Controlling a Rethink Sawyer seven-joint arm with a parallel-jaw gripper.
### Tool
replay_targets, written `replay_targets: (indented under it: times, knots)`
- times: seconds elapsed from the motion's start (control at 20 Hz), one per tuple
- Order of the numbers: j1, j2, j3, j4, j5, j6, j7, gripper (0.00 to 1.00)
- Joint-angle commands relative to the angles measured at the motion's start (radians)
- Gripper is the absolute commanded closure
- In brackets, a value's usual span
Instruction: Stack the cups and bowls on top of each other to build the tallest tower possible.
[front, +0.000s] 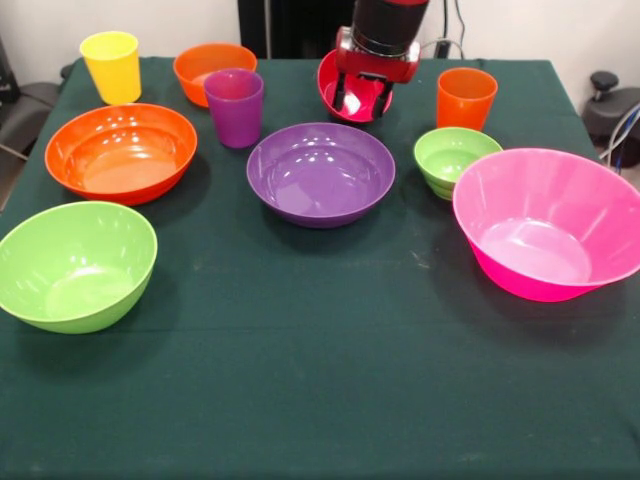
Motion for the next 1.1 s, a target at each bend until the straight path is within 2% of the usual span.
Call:
replay_targets:
  times: [0.05, 0.4, 0.75, 1.1]
  knots:
    - [-0.018, 0.031, 0.107, -0.067, -0.046, -0.077, 0.093, 0.0]
    - [-0.02, 0.017, 0.114, -0.044, -0.044, -0.084, 0.102, 0.0]
    - [-0.024, -0.157, 0.13, 0.071, -0.021, 0.06, 0.098, 0.0]
    - [-0.02, -0.147, 0.127, 0.081, -0.022, 0.032, 0.108, 0.0]
